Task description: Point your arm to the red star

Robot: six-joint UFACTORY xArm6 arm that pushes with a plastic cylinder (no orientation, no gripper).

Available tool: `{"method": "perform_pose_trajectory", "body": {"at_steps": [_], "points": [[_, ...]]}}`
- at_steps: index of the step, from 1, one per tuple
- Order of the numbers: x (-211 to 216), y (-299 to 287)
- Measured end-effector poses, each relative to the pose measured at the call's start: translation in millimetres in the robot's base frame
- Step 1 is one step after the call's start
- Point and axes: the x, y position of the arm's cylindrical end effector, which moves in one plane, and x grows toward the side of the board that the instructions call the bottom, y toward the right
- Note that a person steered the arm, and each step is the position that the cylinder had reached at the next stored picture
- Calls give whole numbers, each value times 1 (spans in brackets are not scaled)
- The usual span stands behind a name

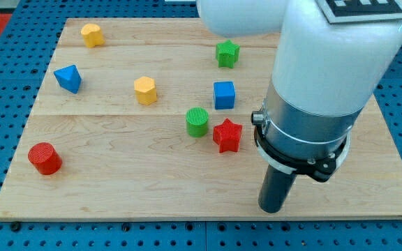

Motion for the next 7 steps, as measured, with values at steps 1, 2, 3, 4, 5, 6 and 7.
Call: {"method": "perform_pose_trajectory", "body": {"at_steps": [1, 2, 3, 4, 5, 6, 7], "points": [[0, 0], [4, 7], [2, 19], [-8, 7], [-10, 4], [-10, 2], [-13, -4]]}}
